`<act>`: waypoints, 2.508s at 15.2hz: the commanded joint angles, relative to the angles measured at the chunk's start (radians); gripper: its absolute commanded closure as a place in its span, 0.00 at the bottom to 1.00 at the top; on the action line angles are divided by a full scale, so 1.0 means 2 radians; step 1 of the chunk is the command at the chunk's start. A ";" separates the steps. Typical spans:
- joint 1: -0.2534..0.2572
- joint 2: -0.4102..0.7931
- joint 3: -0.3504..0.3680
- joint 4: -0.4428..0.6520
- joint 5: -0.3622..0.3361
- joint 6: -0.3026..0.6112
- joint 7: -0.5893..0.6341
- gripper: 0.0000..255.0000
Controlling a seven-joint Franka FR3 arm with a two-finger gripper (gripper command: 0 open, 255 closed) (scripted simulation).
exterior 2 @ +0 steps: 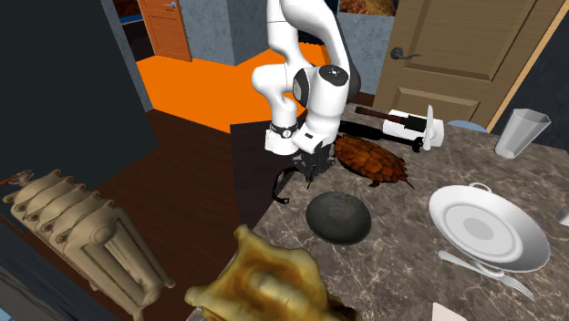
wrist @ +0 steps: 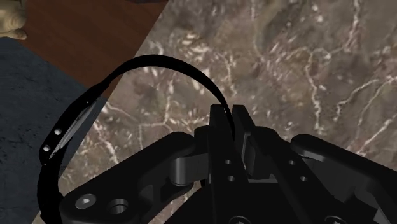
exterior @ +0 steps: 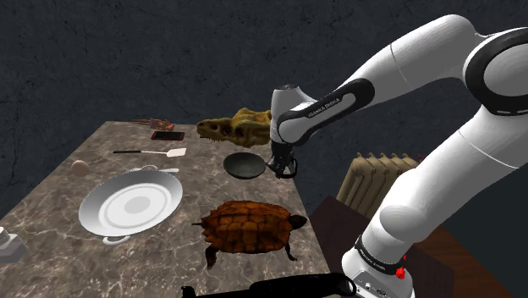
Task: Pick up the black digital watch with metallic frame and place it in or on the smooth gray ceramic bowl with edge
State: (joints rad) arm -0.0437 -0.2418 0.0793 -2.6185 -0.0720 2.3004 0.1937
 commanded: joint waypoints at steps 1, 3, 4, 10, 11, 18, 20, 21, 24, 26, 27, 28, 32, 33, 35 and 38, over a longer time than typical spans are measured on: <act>0.000 -0.011 -0.001 0.006 0.002 -0.017 -0.003 1.00; 0.001 -0.021 -0.001 0.012 0.003 -0.033 -0.005 1.00; 0.001 -0.025 -0.001 0.015 0.004 -0.040 -0.005 1.00; 0.003 -0.051 -0.003 0.036 0.008 -0.087 -0.010 1.00; 0.003 -0.055 -0.003 0.040 0.008 -0.094 -0.011 1.00; 0.020 0.046 0.030 0.141 0.010 -0.097 0.039 1.00; 0.025 0.081 0.039 0.177 0.007 -0.100 0.055 1.00; 0.028 0.098 0.043 0.196 0.005 -0.103 0.063 1.00; 0.038 0.150 0.053 0.256 -0.003 -0.113 0.087 1.00; 0.043 0.175 0.056 0.286 -0.007 -0.119 0.098 1.00; 0.043 0.178 0.056 0.283 -0.008 -0.113 0.099 1.00; 0.043 0.181 0.056 0.279 -0.009 -0.107 0.099 1.00; 0.044 0.195 0.055 0.268 -0.014 -0.082 0.103 1.00; 0.044 0.198 0.055 0.265 -0.015 -0.076 0.104 1.00; 0.044 0.206 0.054 0.260 -0.017 -0.064 0.107 1.00; 0.045 0.214 0.054 0.256 -0.020 -0.052 0.109 1.00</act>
State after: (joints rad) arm 0.0449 0.1837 0.1868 -2.1024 -0.1108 2.1900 0.4098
